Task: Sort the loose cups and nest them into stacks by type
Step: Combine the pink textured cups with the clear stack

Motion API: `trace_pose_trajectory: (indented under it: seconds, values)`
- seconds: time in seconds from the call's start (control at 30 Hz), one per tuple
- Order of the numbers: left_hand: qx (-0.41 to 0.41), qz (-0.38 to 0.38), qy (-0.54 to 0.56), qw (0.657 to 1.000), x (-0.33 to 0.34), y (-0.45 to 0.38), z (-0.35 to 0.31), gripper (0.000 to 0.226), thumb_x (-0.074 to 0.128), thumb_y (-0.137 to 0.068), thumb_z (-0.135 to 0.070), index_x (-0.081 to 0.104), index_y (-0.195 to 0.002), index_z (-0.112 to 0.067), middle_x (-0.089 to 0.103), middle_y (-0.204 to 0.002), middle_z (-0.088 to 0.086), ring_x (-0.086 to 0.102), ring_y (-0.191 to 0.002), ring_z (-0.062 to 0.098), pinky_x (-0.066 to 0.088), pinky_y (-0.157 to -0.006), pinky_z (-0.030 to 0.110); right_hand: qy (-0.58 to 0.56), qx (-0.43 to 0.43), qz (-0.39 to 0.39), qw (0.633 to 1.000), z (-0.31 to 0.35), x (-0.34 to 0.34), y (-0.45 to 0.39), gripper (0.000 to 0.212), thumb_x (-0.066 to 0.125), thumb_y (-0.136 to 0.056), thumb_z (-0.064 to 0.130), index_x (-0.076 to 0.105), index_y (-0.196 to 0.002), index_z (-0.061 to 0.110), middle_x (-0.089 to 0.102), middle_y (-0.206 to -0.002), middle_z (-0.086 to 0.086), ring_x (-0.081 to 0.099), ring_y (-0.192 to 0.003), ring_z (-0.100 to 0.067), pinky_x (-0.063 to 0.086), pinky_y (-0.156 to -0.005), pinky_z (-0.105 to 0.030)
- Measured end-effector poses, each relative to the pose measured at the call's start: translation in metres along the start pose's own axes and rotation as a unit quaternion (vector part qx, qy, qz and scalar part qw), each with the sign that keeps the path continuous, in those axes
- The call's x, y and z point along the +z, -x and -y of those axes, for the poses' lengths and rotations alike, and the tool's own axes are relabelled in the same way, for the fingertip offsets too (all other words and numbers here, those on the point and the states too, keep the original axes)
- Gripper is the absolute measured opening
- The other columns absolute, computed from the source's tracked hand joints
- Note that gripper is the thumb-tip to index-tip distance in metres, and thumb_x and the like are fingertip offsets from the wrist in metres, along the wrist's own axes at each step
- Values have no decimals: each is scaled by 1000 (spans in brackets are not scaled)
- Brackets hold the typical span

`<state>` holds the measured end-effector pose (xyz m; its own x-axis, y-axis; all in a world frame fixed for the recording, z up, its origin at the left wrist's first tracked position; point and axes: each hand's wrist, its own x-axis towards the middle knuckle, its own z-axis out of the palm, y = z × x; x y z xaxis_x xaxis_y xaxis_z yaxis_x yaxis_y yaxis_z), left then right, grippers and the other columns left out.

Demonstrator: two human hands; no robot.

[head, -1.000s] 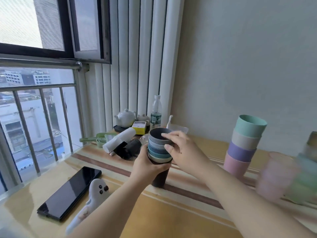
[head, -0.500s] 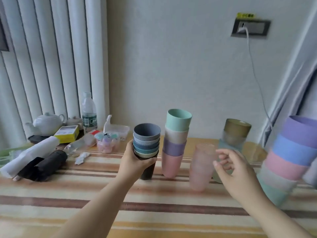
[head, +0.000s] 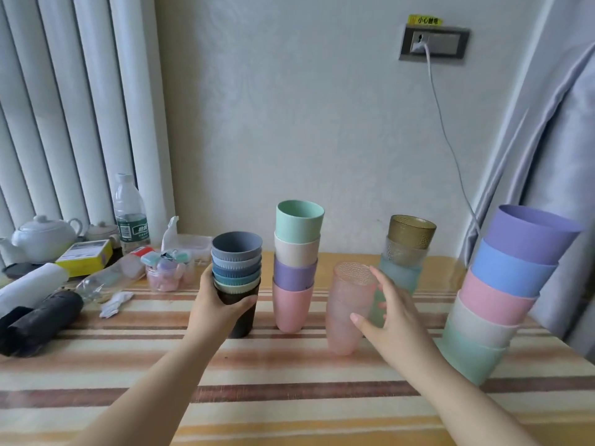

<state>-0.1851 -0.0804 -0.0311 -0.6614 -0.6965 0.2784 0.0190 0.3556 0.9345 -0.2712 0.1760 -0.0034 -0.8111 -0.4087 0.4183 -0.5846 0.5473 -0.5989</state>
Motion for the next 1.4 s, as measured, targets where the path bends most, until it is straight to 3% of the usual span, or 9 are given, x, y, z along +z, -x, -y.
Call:
trace_pose_trajectory:
  seconds: [0.13, 0.27, 0.37, 0.5, 0.6, 0.7, 0.9, 1.2, 1.4]
  values:
    - [4, -92, -66, 994, -1, 22, 3, 94, 80, -67, -17, 22, -140, -11, 43, -130, 11, 46, -118, 29, 39, -101, 44, 41, -56, -109, 992, 2, -7, -2, 74, 71, -76, 24, 32, -138, 17, 40, -128, -9, 44, -120, -25, 33, -101, -27]
    - [139, -146, -99, 974, 11, 65, 4, 66, 77, -67, -16, 39, -120, -4, 40, -100, 4, 47, -91, 24, 39, -80, 29, 39, -65, -215, 974, 3, -34, -16, 66, 67, -77, 18, 35, -134, 10, 41, -123, -15, 43, -117, -30, 31, -101, -30]
    - [212, -4, -90, 973, 33, 89, 0, 42, 57, -69, -38, 43, -106, -23, 49, -88, -6, 47, -80, 4, 38, -71, 12, 8, -70, -151, 986, 6, -38, -15, 67, 67, -79, 21, 32, -137, 17, 42, -124, -8, 47, -111, -19, 39, -98, -30]
    - [156, 134, -71, 976, 74, 95, -7, 57, 67, -72, -32, 35, -118, -29, 52, -107, -12, 54, -93, 4, 40, -78, 13, -9, -51, 1, 999, 9, -14, -3, 77, 69, -77, 36, 24, -139, 34, 31, -125, 11, 37, -123, -8, 25, -96, -14]
    - [85, 160, -42, 983, 101, 88, -10, 71, 73, -73, -21, 31, -131, -17, 48, -119, -8, 54, -105, 13, 38, -84, 17, -16, -34, 17, 999, 5, 6, -4, 65, 70, -76, 36, 33, -130, 29, 40, -128, 7, 40, -122, -13, 25, -84, -10]
    - [42, 180, -20, 983, 117, 80, -12, 81, 74, -73, -22, 24, -136, -15, 45, -128, -6, 48, -112, 11, 36, -88, 19, -11, -12, -10, 1000, 3, 16, -8, 52, 70, -76, 34, 38, -114, 21, 45, -109, 5, 45, -96, -15, 25, -67, -18]
    - [-6, 206, 51, 977, 138, 64, -20, 70, 76, -59, -27, 36, -117, -23, 58, -113, -7, 57, -97, 9, 50, -86, 31, -12, -2, -35, 999, 0, 19, -18, 51, 75, -70, 34, 33, -96, 22, 48, -97, 1, 42, -88, -15, 25, -65, -19]
    - [13, 180, 54, 982, 143, 61, -19, 46, 77, -58, -19, 38, -80, -31, 55, -76, -15, 52, -58, -11, 40, -53, 9, -20, -35, -15, 999, -10, 19, -22, 47, 74, -71, 32, 33, -94, 22, 45, -99, 3, 39, -89, -12, 31, -74, -3]
    - [-2, 179, 62, 982, 140, 67, -20, 47, 74, -51, -30, 45, -88, -29, 65, -86, -5, 60, -69, -4, 50, -64, 19, -33, -26, 0, 999, -6, 12, -15, 51, 74, -69, 36, 32, -97, 27, 48, -102, 5, 41, -91, -12, 33, -74, -5]
